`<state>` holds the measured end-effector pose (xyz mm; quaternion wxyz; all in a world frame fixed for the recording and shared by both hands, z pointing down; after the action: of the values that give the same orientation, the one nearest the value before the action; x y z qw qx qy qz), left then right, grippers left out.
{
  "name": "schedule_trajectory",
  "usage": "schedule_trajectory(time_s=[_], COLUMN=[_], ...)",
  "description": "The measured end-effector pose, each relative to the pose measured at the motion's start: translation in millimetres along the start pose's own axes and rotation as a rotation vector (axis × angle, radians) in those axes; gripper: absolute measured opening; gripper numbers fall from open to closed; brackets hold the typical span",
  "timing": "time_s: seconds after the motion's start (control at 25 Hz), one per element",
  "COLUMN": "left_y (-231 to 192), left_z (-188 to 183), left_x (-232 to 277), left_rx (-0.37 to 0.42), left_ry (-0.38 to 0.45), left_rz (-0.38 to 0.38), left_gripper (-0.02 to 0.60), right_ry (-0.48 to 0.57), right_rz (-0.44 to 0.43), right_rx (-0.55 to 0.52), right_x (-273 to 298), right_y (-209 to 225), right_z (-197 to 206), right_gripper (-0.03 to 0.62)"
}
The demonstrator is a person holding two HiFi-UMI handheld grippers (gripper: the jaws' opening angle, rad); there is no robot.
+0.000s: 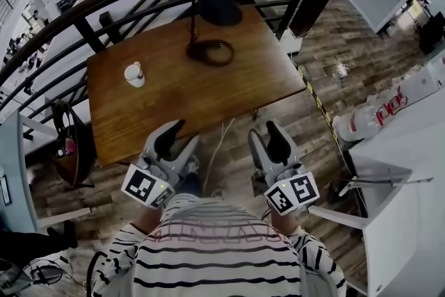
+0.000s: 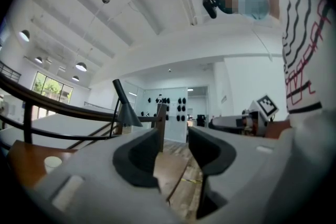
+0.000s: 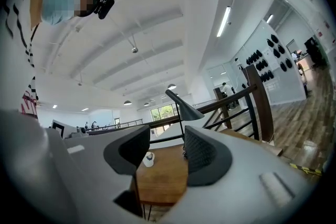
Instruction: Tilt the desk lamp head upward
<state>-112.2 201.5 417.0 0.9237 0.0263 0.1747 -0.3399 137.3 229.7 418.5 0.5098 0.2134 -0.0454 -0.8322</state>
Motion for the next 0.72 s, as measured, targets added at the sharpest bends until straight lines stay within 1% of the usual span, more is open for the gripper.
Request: schedule_trajectory(time_s=[0.2, 0.44, 0.6, 0.72], left_y=[-50.8, -116.6, -160.0, -193.4], left_z=[0.3, -5.0, -9.4, -12.2], left_x=[20.6, 54.2, 67.3, 75.0], left_rx=[-0.006, -0.005, 0.003, -0.009], left_ry=[0.008, 0.010, 0.012, 0.010], left_rz=[-0.007, 0.026, 0.058, 0.073], left_gripper=[0.172, 0.172, 0.172, 0.172], right_ry=[-0.001, 0.021, 0.029, 0.034], right_rz=[-0.006, 0.013, 0.032, 0.054], right_rx=[-0.006, -0.010, -0.012, -0.022], right_x=[46.2, 115.5, 155.9, 184.4], right_y=[5.2, 16.3, 15.6, 12.4], right_z=[6.9, 13.9, 26.6, 33.2], right_gripper=[0.204, 0.204, 0.204, 0.204])
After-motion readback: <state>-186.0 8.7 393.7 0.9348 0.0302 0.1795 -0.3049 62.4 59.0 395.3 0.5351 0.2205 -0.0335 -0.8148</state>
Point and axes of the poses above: the fingertips, and each gripper's own axes: x forward along the fingers, y to its right, z out of its underside, the point moved 8 cm from there along -x, backward along the fingers, and after that the axes turned 15 degrees about y, right-handed, at the moved point
